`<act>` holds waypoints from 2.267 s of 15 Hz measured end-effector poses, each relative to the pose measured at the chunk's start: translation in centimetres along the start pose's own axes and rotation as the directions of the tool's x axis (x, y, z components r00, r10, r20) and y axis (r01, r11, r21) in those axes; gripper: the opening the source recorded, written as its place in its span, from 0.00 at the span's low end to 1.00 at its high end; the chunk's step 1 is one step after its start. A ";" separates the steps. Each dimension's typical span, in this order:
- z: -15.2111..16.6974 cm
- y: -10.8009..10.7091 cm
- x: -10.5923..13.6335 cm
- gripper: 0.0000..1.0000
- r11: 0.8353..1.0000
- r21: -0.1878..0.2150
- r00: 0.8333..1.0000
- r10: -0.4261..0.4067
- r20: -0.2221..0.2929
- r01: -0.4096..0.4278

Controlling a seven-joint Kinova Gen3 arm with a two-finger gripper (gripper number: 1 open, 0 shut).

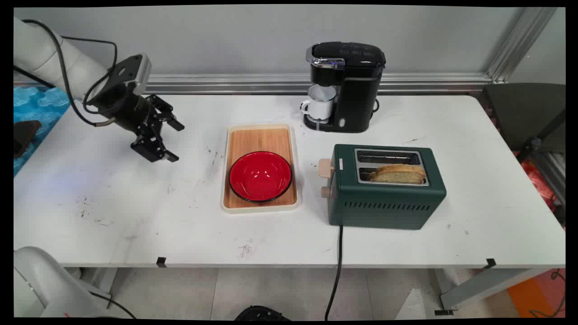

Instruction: Press the toaster switch

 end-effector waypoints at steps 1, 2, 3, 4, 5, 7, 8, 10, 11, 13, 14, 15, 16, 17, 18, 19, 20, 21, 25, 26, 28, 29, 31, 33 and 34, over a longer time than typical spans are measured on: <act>0.0 -0.1 0.3 1.00 1.000 0.000 1.000 -0.002 -0.008 0.002; 0.0 -0.1 0.6 1.00 1.000 -0.001 1.000 -0.004 -0.015 0.004; 0.0 -0.2 1.0 1.00 1.000 -0.002 1.000 -0.006 -0.026 0.006; -0.1 -0.2 1.3 1.00 1.000 -0.004 0.999 -0.008 -0.033 0.008; -0.1 -0.3 1.8 0.00 1.000 -0.005 0.999 -0.011 -0.045 0.011; -0.2 -0.4 2.8 0.00 1.000 -0.010 0.997 -0.018 -0.070 0.018; -0.2 -0.4 3.1 0.00 1.000 -0.011 0.997 -0.020 -0.078 0.019; -0.2 -0.4 4.3 0.00 1.000 -0.017 0.994 -0.025 -0.106 0.023; -0.2 -0.4 4.9 0.00 0.999 -0.020 0.992 -0.027 -0.121 0.025; 0.0 -0.3 6.4 0.00 0.999 -0.027 0.987 -0.033 -0.157 0.029; 0.0 -0.2 6.8 0.00 0.999 -0.029 0.986 -0.034 -0.165 0.030; 0.2 -0.1 7.6 0.00 0.999 -0.034 0.982 -0.038 -0.184 0.032; 0.4 0.0 8.4 0.00 0.999 -0.039 0.978 -0.042 -0.203 0.035; 0.6 0.2 9.2 0.00 0.998 -0.044 0.974 -0.046 -0.222 0.037; 0.8 0.3 9.8 0.00 0.998 -0.047 0.971 -0.049 -0.236 0.039; 1.0 0.4 10.5 0.00 0.998 -0.050 0.967 -0.052 -0.250 0.040; 1.2 0.6 11.2 0.00 0.998 -0.053 0.962 -0.055 -0.267 0.042; 1.5 0.7 12.1 0.00 0.997 -0.056 0.957 -0.058 -0.286 0.043; 2.6 1.3 14.5 0.00 0.996 -0.069 0.938 -0.070 -0.339 0.050; 2.8 1.4 14.9 0.00 0.996 -0.072 0.935 -0.072 -0.347 0.050; 3.4 1.8 15.7 0.00 0.996 -0.078 0.929 -0.073 -0.363 0.048; 3.8 2.1 16.1 0.00 0.996 -0.081 0.926 -0.073 -0.371 0.046; 4.7 2.8 16.9 0.00 0.995 -0.087 0.919 -0.069 -0.388 0.038; 5.4 3.3 17.4 0.00 0.995 -0.091 0.915 -0.064 -0.398 0.030; 5.8 3.6 17.7 0.00 0.995 -0.095 0.913 -0.061 -0.403 0.025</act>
